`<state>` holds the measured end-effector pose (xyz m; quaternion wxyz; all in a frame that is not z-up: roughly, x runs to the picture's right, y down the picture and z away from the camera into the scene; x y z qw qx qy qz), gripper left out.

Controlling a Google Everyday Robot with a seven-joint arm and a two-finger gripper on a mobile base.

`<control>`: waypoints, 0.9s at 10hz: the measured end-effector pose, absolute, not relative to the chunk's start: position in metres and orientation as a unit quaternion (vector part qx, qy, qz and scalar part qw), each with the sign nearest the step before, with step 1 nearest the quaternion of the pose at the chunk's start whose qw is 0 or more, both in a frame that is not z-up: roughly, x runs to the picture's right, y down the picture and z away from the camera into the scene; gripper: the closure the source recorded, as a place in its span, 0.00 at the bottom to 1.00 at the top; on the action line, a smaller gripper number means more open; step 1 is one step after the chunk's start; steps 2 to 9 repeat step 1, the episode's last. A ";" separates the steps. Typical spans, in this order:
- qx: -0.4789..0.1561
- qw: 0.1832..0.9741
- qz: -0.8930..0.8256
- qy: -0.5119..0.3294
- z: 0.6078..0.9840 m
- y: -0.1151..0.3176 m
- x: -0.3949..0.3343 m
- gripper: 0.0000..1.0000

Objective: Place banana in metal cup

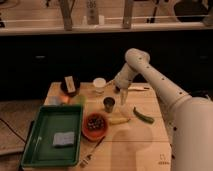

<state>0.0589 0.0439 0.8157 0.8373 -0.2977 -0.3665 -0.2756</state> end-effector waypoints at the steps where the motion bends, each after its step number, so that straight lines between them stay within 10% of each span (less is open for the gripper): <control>1: -0.298 0.837 -0.276 -0.366 0.816 0.044 0.059 0.20; 9: -0.298 0.837 -0.276 -0.366 0.816 0.044 0.059 0.20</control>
